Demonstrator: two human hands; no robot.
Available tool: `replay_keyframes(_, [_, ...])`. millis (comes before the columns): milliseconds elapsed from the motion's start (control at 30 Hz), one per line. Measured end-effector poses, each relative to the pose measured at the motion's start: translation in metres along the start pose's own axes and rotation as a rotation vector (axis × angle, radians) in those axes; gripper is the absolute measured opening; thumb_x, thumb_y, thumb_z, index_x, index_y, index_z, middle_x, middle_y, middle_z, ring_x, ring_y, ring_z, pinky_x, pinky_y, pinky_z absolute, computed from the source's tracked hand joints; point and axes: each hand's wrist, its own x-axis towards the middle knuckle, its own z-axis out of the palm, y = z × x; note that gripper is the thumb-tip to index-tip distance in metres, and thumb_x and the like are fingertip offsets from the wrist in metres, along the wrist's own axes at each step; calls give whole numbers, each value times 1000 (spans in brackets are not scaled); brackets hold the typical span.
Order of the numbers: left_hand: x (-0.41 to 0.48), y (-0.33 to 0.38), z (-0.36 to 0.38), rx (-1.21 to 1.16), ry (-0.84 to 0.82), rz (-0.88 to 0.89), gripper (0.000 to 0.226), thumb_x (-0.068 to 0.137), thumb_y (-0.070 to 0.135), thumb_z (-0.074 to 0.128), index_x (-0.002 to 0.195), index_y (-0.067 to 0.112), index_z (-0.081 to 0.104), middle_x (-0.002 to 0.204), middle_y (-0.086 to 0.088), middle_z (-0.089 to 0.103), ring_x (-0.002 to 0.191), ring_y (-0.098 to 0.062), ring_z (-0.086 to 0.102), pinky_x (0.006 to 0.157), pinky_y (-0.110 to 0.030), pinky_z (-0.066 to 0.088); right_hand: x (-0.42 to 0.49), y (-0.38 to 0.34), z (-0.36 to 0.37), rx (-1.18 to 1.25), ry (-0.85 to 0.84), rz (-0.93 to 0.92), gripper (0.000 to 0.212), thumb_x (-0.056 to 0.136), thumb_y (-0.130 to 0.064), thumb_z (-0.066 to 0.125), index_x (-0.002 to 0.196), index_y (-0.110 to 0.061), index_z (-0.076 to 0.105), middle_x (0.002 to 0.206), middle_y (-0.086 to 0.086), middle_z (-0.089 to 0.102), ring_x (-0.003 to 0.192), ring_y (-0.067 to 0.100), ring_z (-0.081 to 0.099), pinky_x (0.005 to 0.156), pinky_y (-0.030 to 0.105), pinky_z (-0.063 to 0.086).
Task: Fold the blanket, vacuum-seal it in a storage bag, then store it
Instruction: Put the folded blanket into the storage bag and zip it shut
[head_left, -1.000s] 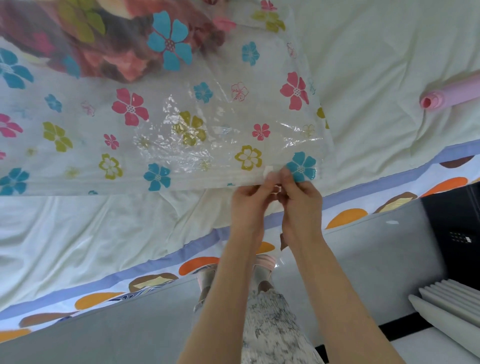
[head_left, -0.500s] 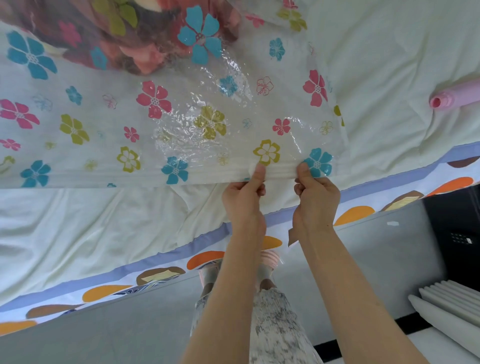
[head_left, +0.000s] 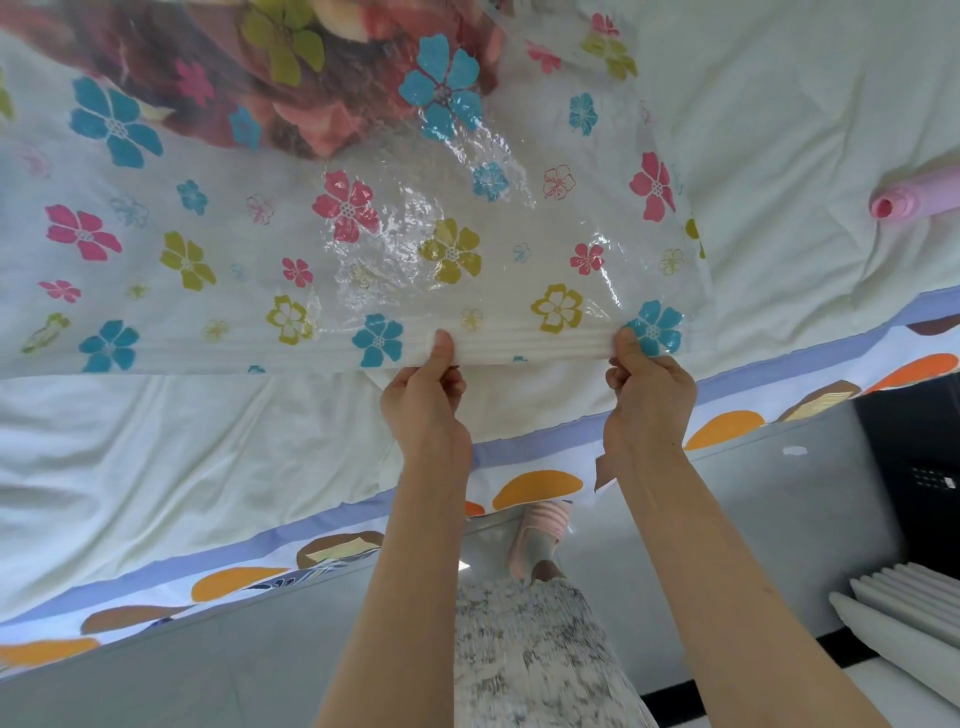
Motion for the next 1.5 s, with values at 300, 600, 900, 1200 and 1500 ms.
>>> replay_keyframes(300, [24, 15, -25, -150, -165, -67, 8, 92, 15, 58, 95, 8, 62, 81, -3, 64, 70, -13, 57, 60, -20, 49, -42, 33, 29, -80, -310, 172, 12, 90, -29, 62, 83, -19, 61, 78, -4, 61, 70, 10, 56, 59, 22, 43])
replay_keyframes(600, [25, 18, -27, -49, -162, -6, 10, 88, 6, 62, 78, 4, 62, 71, -2, 61, 55, -5, 57, 59, -16, 50, -51, 50, 61, -18, -238, 190, 15, 85, -6, 67, 72, -5, 60, 60, 2, 58, 55, 12, 51, 58, 22, 45])
replay_keyframes(900, [24, 19, -27, -68, -151, -32, 9, 87, 3, 62, 79, 6, 64, 66, 2, 61, 55, -5, 53, 58, -15, 47, -55, 50, 68, 19, -157, 152, 18, 85, -8, 68, 72, -6, 56, 57, 0, 51, 49, 11, 43, 56, 22, 42])
replay_keyframes(1200, [45, 26, -40, -132, -360, -76, 13, 88, 17, 60, 94, 5, 62, 67, -1, 62, 53, -10, 51, 51, -20, 45, -69, 61, 69, -197, -393, 216, 20, 82, -27, 71, 74, -10, 64, 63, 2, 61, 53, 11, 47, 52, 25, 38])
replay_keyframes(1500, [46, 20, -44, 277, -367, 244, 27, 90, 23, 60, 76, 0, 64, 56, 1, 58, 58, -12, 55, 54, -22, 48, -78, 86, 92, -246, -325, -26, 52, 86, -16, 68, 36, -20, 54, 40, -5, 51, 40, 7, 45, 49, 22, 38])
